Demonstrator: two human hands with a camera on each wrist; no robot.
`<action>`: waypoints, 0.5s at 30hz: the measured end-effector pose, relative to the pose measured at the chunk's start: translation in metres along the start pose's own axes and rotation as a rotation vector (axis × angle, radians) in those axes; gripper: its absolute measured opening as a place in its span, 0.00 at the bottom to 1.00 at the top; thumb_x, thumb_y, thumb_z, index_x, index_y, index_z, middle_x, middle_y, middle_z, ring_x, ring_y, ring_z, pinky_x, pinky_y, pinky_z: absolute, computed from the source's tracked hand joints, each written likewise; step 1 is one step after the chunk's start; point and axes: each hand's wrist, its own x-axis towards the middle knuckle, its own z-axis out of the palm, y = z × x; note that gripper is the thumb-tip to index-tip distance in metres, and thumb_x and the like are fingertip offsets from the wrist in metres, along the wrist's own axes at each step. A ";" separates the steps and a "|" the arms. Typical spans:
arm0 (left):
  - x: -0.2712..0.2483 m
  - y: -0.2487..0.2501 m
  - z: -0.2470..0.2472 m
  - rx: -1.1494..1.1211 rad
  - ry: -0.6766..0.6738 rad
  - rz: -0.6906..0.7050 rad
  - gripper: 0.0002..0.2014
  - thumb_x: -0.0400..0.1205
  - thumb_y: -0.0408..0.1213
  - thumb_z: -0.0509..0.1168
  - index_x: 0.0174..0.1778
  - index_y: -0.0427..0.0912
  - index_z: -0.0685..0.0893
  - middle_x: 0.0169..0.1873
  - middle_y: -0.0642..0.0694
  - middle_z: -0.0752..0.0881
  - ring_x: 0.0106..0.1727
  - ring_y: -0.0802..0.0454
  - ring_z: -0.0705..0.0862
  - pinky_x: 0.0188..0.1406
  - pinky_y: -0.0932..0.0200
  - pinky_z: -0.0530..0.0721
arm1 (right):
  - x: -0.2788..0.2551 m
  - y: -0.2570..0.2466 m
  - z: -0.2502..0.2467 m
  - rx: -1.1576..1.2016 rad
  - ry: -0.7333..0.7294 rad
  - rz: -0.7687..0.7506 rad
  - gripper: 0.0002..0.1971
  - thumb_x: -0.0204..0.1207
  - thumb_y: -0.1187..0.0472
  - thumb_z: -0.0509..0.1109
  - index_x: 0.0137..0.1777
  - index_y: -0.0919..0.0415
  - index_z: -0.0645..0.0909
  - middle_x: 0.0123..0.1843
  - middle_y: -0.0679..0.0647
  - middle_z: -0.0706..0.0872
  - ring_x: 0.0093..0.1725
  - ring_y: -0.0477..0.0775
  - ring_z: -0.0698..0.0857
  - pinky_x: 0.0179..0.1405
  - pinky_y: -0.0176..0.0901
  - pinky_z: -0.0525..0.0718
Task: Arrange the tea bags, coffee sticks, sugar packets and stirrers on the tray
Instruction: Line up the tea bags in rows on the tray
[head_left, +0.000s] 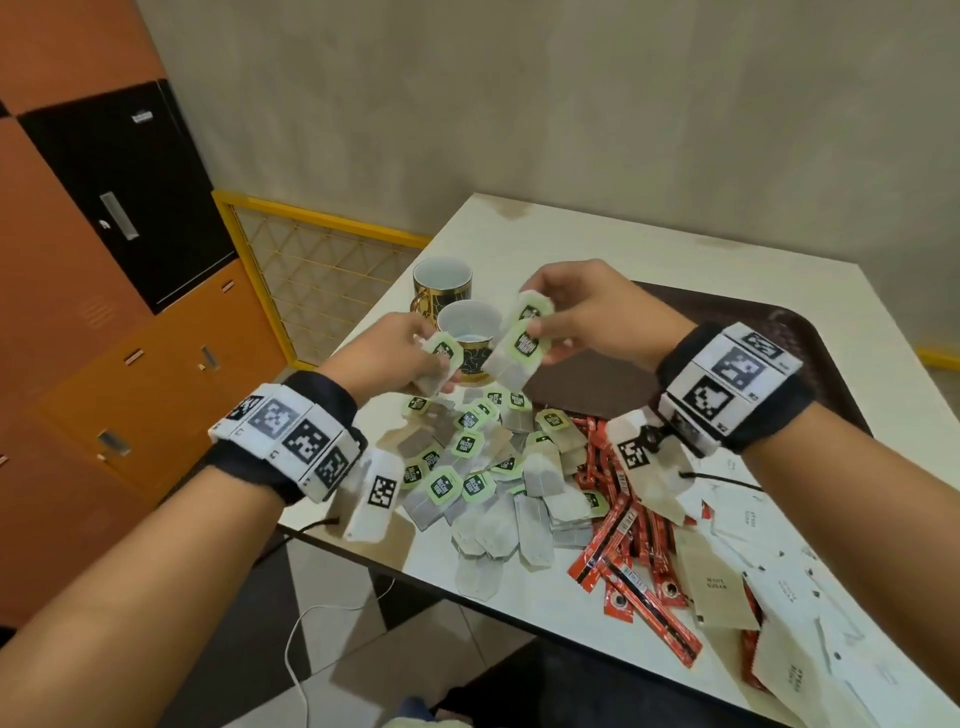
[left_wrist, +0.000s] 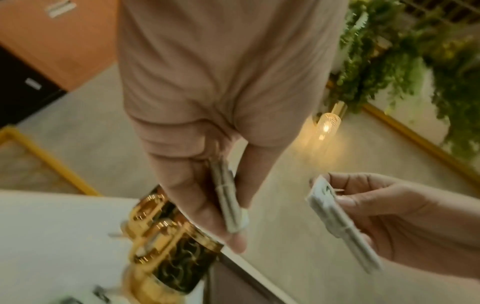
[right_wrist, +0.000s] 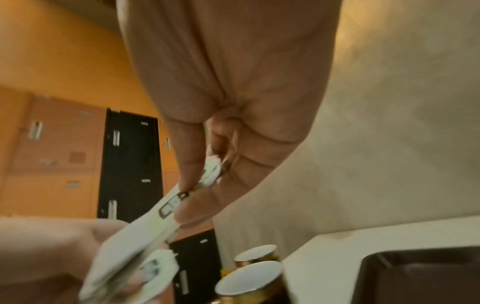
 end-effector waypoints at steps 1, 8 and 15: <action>-0.001 0.002 0.005 -0.121 -0.026 -0.007 0.07 0.86 0.29 0.63 0.59 0.36 0.79 0.48 0.37 0.89 0.38 0.52 0.89 0.38 0.59 0.91 | -0.002 -0.005 0.005 0.056 -0.039 -0.014 0.08 0.78 0.76 0.69 0.56 0.69 0.79 0.49 0.69 0.84 0.40 0.54 0.89 0.36 0.43 0.91; -0.007 0.010 0.034 -0.598 -0.239 -0.117 0.29 0.87 0.59 0.48 0.67 0.41 0.81 0.54 0.39 0.88 0.51 0.48 0.88 0.41 0.56 0.86 | 0.012 0.005 0.036 -0.071 0.053 -0.059 0.07 0.72 0.73 0.76 0.47 0.66 0.81 0.33 0.55 0.84 0.23 0.44 0.80 0.26 0.32 0.77; -0.005 -0.008 0.019 -0.555 -0.103 -0.155 0.08 0.84 0.26 0.63 0.58 0.32 0.82 0.46 0.38 0.89 0.38 0.50 0.88 0.36 0.56 0.89 | 0.028 0.031 0.027 -0.258 0.135 0.008 0.04 0.77 0.64 0.72 0.51 0.61 0.85 0.43 0.50 0.82 0.39 0.47 0.81 0.34 0.39 0.84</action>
